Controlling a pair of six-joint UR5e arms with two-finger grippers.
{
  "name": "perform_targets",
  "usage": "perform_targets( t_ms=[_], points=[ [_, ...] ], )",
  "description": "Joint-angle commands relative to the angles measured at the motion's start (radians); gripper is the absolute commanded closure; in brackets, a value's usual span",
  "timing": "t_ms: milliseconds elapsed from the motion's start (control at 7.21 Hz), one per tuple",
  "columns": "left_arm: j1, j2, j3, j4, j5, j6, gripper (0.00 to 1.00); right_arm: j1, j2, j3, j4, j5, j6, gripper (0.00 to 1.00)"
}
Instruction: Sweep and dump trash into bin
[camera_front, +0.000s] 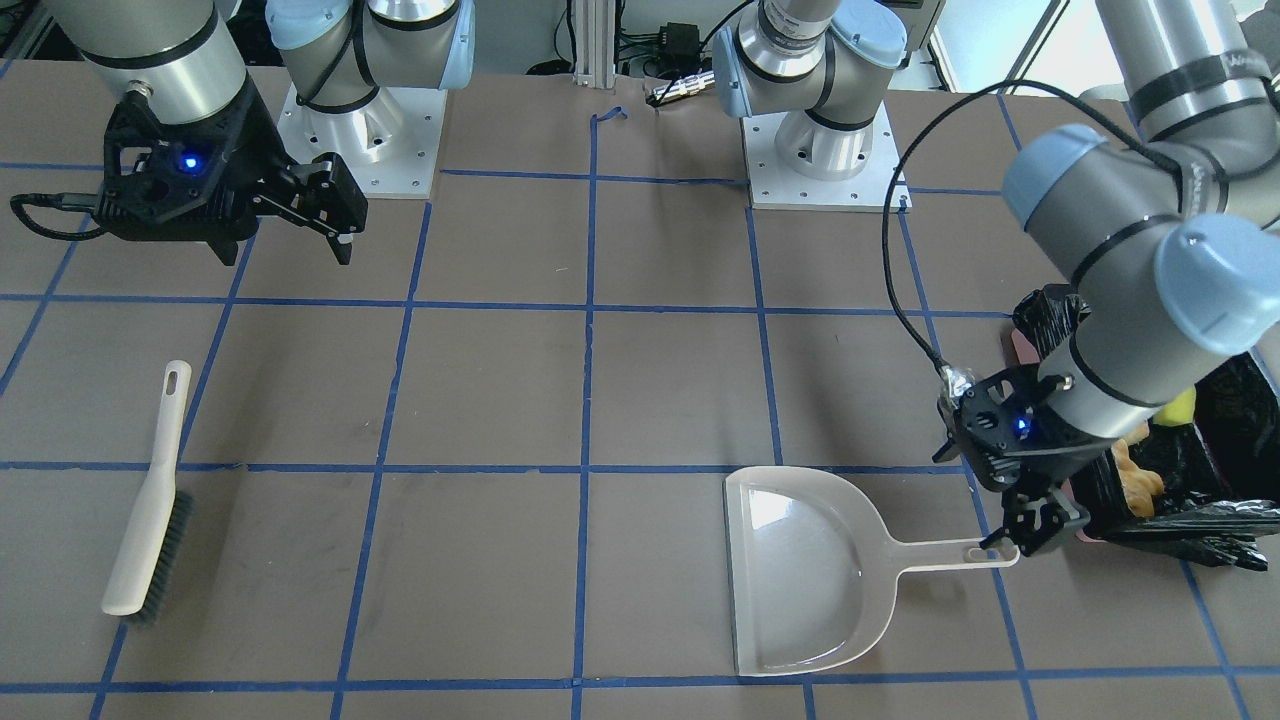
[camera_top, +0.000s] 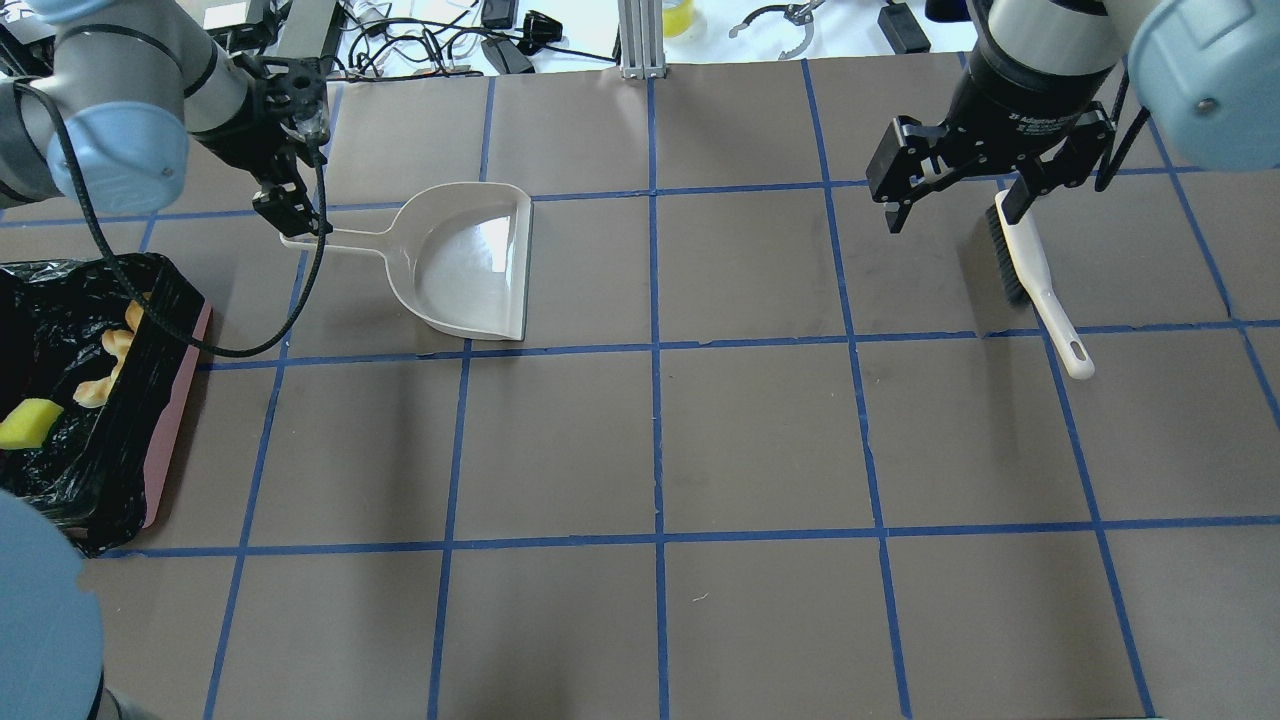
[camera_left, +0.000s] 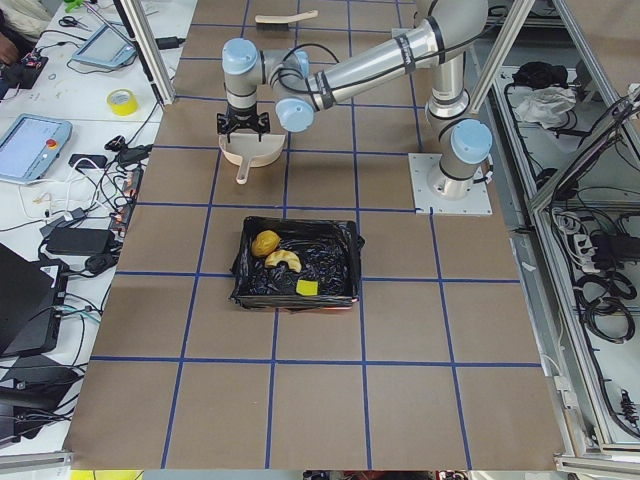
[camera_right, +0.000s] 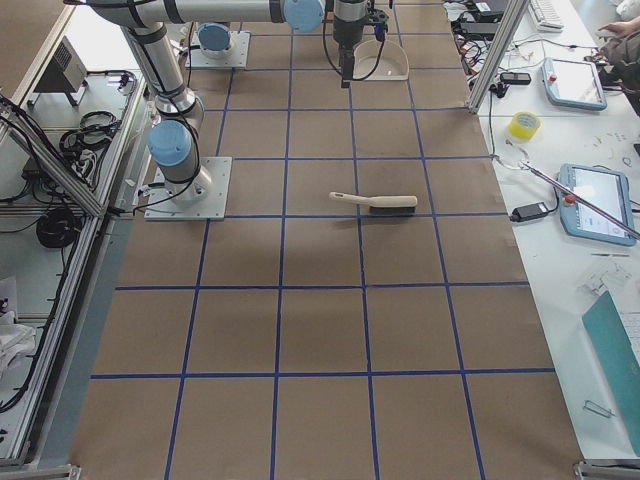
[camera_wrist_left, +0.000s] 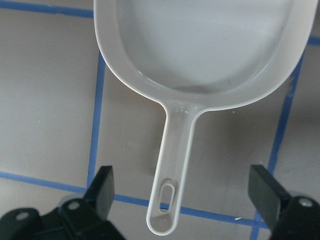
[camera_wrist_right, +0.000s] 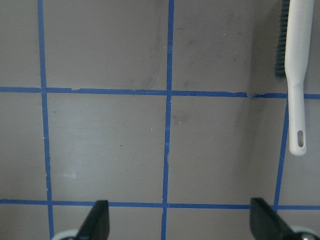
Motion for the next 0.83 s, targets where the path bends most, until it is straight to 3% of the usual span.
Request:
perform_targets(
  t_ms=[0,139,555,694],
  points=[
    [-0.022,0.179,-0.007,-0.206,0.01,-0.217,0.04,0.0,-0.007,0.002,-0.003,0.002,0.001,0.0],
    [-0.022,0.249,-0.007,-0.306,0.013,-0.311,0.02,-0.004,0.002,-0.001,-0.008,-0.016,-0.002,0.0],
    [-0.025,0.356,-0.047,-0.348,0.015,-0.833,0.0,0.0,-0.03,-0.01,-0.001,-0.056,-0.01,0.0],
    [-0.054,0.364,-0.042,-0.386,0.089,-1.019,0.0,0.002,-0.053,-0.01,-0.001,-0.051,-0.01,0.0]
  ],
)
